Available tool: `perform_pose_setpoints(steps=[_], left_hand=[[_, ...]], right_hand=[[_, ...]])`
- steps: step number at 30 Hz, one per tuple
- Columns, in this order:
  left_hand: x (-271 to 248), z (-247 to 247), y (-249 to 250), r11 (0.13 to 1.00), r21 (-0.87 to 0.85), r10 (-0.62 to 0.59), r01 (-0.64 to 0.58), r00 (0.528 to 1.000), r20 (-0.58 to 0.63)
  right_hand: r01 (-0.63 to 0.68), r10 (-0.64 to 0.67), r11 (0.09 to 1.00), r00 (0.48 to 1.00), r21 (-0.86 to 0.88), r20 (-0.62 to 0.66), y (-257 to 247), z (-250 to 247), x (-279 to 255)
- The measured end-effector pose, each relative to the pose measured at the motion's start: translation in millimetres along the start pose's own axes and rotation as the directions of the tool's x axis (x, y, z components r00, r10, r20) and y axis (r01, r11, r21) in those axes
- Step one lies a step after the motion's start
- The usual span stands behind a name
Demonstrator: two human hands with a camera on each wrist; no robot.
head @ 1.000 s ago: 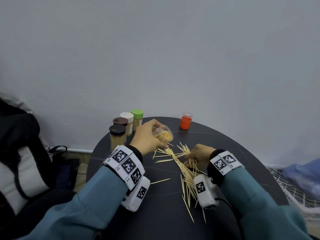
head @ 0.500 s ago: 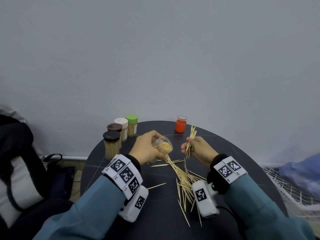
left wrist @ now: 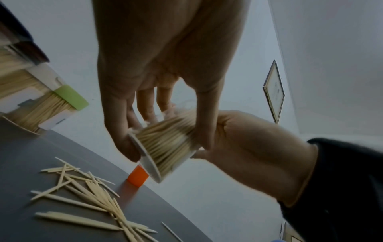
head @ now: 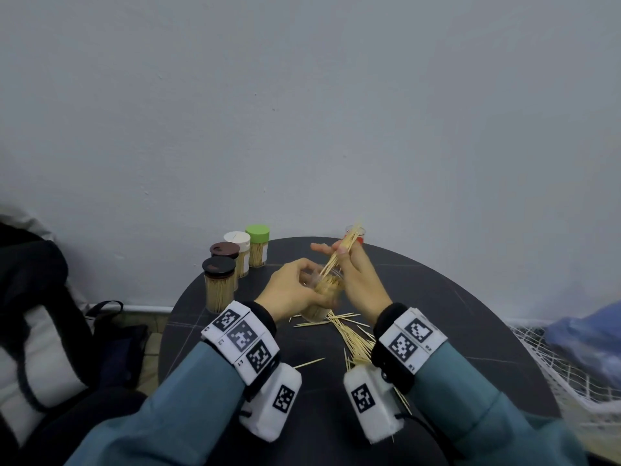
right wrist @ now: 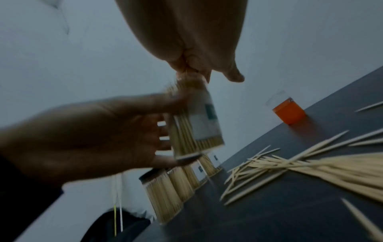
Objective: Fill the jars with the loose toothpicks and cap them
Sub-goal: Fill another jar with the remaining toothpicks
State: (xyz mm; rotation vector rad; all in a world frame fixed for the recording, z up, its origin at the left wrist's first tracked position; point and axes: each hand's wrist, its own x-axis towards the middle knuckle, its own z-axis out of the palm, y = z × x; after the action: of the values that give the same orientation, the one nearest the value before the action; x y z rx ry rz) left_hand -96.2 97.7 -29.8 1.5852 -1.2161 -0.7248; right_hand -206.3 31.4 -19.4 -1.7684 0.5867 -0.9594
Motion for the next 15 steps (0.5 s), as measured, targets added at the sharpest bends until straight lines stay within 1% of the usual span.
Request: perform_pose_setpoints(steps=[4,9,13,15], left_hand=[[1.0,-2.2,0.5,1.000,-0.018,0.016,-0.016,1.000,-0.004],[1.7,-1.2,-0.9,1.000,-0.018,0.014,-0.014,1.000,0.014],[3.5,-0.2,-1.7,1.000,-0.021,0.009,-0.009,1.000,0.002],[4.4,-0.4,-2.5,1.000,-0.007,0.006,-0.006,1.000,-0.002]], right_hand=[[-0.045,0.046,0.999,0.998,-0.026,0.046,7.3,1.9,-4.0],[-0.014,0.009,0.995,0.999,0.101,0.049,2.3,-2.1,-5.1],[-0.011,0.006,0.990,0.999,0.142,0.034,6.4,1.9,-5.0],[-0.036,0.032,0.993,0.999,0.115,0.040,10.0,5.6,-5.9]])
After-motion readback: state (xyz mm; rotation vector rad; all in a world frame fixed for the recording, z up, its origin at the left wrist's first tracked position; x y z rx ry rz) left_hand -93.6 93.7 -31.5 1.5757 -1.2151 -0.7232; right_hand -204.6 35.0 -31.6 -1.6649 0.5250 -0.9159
